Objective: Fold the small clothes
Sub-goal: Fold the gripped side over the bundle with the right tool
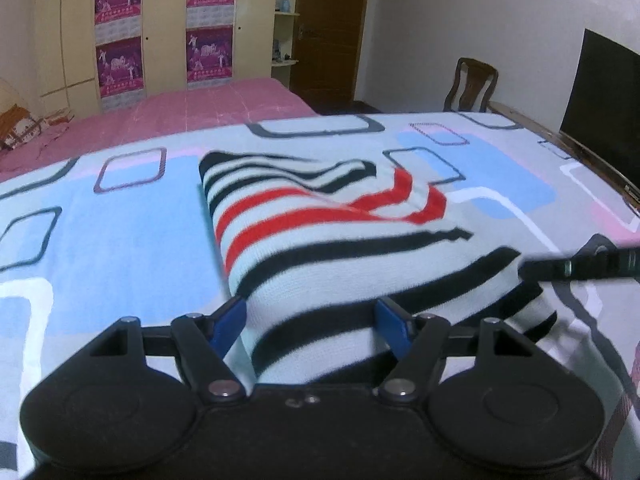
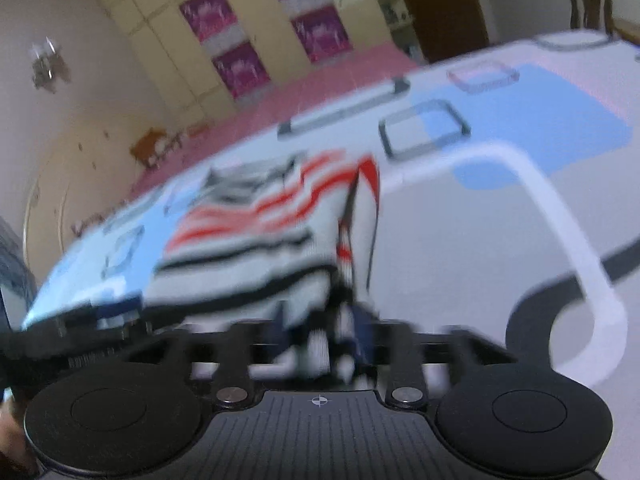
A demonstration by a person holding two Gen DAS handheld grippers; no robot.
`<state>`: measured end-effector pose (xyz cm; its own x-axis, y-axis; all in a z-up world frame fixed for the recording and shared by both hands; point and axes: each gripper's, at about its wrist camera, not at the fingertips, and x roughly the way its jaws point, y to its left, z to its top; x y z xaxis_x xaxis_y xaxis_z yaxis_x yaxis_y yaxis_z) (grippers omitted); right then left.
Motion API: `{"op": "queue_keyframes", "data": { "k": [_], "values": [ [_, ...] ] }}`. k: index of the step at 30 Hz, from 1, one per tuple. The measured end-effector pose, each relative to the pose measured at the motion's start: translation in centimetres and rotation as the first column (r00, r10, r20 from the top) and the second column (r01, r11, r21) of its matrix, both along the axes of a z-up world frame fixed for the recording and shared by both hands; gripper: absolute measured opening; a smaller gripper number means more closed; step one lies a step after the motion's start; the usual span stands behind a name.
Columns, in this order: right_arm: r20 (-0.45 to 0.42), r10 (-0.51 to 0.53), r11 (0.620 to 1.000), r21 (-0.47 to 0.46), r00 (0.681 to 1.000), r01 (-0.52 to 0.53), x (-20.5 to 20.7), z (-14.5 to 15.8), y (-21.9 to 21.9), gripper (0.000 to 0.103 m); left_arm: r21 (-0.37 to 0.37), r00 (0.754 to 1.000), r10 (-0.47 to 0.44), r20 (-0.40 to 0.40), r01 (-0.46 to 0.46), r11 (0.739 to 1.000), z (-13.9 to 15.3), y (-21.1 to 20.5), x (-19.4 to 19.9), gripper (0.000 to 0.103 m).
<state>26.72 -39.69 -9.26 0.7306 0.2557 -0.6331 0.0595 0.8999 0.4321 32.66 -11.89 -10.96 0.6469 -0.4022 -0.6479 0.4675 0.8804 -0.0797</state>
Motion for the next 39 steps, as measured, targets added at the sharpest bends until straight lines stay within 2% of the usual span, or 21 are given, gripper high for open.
{"op": "queue_keyframes", "data": {
  "k": [4,9,13,17,18,19,20,21,23,26,28,30,35,39],
  "values": [
    [0.027,-0.012,1.000,0.013,1.000,0.012,3.0,1.0,-0.6,0.053,-0.028,0.999,0.025,0.044,-0.024,0.999,1.6,0.5,0.7,0.069],
    [-0.007,-0.038,0.997,0.060,0.999,0.038,8.4,-0.3,-1.4,0.053,-0.056,0.995,0.095,0.041,-0.093,0.994,2.2,1.0,4.2,0.068],
    [-0.049,-0.054,0.993,0.098,0.997,0.059,12.0,-2.0,-2.2,0.053,-0.053,0.990,0.136,0.034,-0.134,0.990,1.4,1.4,7.0,0.066],
    [-0.074,-0.054,0.987,0.145,0.996,0.065,13.8,-3.5,-2.7,0.053,-0.064,0.988,0.154,-0.026,-0.155,0.986,-0.2,1.4,9.4,0.059],
    [-0.068,-0.060,0.987,0.148,0.996,0.070,13.9,-3.6,-2.6,0.046,-0.068,0.987,0.156,-0.033,-0.158,0.985,-0.5,1.4,9.8,0.059],
    [-0.058,-0.053,0.986,0.155,0.997,0.061,14.0,-3.8,-2.5,0.024,-0.071,0.987,0.159,-0.036,-0.161,0.984,-0.8,1.3,10.0,0.059],
    [-0.057,-0.055,0.986,0.154,0.997,0.063,14.1,-3.8,-2.3,0.023,-0.072,0.986,0.161,-0.037,-0.164,0.984,-1.0,1.2,10.2,0.059],
    [-0.048,-0.061,0.987,0.144,0.997,0.067,14.0,-3.7,-2.1,0.023,-0.073,0.986,0.161,-0.038,-0.164,0.984,-1.1,1.0,10.4,0.059],
    [-0.016,-0.066,0.992,0.104,0.998,0.067,13.6,-3.2,-1.7,0.009,-0.075,0.986,0.160,-0.039,-0.163,0.984,-1.3,0.8,10.5,0.059],
    [0.053,-0.105,0.994,0.047,0.993,0.102,11.7,-2.3,-1.9,0.009,-0.083,0.988,0.145,-0.049,-0.149,0.985,-1.4,0.4,10.5,0.060],
    [-0.001,-0.110,0.994,-0.021,0.994,0.110,11.6,-3.9,-1.8,0.009,-0.071,0.988,0.140,-0.061,-0.144,0.987,-2.1,-0.2,10.6,0.061],
    [0.003,-0.119,0.993,-0.006,0.993,0.119,11.5,-4.2,-2.0,0.009,-0.063,0.987,0.148,-0.058,-0.152,0.986,-2.5,-0.5,10.7,0.061],
    [0.042,-0.107,0.993,-0.036,0.993,0.108,11.7,-1.8,-1.8,0.010,-0.059,0.987,0.151,-0.060,-0.155,0.986,-2.3,-0.6,10.8,0.061],
    [0.086,-0.083,0.990,-0.104,0.993,0.092,12.2,-0.1,-0.7,0.010,-0.059,0.986,0.157,-0.063,-0.161,0.985,-2.2,-0.6,11.0,0.061]
  ]
}}
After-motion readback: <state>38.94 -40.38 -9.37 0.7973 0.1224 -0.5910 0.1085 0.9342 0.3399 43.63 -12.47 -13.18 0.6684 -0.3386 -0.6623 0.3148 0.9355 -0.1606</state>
